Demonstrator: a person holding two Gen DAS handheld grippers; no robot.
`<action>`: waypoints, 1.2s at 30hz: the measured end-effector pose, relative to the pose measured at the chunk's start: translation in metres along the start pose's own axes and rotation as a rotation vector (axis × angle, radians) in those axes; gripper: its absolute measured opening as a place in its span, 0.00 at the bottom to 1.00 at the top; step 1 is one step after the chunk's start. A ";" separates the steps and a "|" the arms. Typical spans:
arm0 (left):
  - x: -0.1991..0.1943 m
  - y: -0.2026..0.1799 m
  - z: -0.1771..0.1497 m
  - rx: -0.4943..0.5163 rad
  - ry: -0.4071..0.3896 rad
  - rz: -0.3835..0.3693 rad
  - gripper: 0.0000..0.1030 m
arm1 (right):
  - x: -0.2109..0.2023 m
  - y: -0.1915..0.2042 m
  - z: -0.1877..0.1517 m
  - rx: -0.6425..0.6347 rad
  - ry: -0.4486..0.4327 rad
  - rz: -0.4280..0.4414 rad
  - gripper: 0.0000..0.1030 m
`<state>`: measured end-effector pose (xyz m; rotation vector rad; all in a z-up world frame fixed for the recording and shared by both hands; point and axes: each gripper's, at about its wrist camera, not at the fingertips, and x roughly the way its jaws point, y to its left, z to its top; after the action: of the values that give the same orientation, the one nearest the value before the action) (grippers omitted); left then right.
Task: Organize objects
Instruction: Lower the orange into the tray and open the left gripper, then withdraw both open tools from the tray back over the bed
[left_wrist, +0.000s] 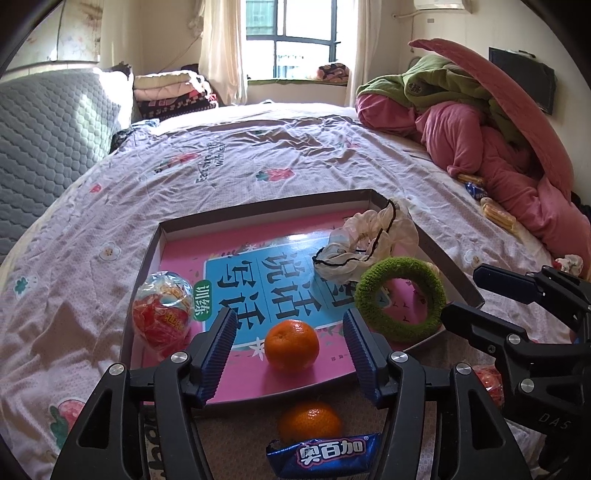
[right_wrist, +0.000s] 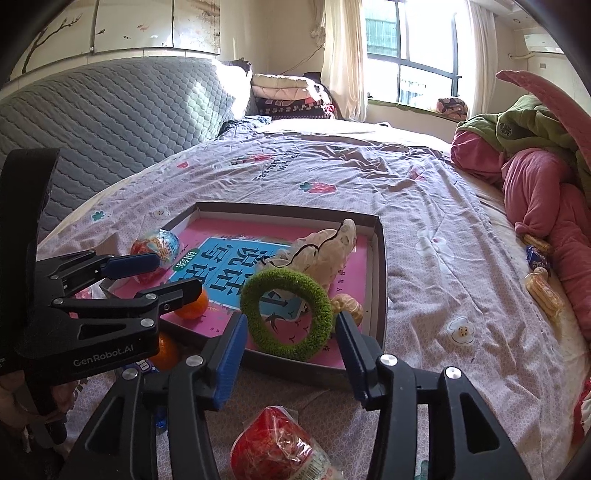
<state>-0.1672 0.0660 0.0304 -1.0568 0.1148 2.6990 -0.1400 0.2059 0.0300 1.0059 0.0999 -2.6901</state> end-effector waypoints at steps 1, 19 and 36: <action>-0.001 0.000 0.000 0.001 -0.003 0.002 0.61 | -0.001 -0.001 0.000 0.004 -0.004 0.001 0.50; -0.026 -0.006 -0.008 0.027 -0.052 0.053 0.65 | -0.019 0.001 0.001 0.001 -0.065 0.006 0.62; -0.048 -0.008 -0.025 -0.001 -0.053 0.063 0.65 | -0.044 0.008 -0.006 -0.046 -0.123 -0.023 0.69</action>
<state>-0.1150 0.0603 0.0449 -0.9974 0.1399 2.7813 -0.1020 0.2091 0.0545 0.8287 0.1489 -2.7496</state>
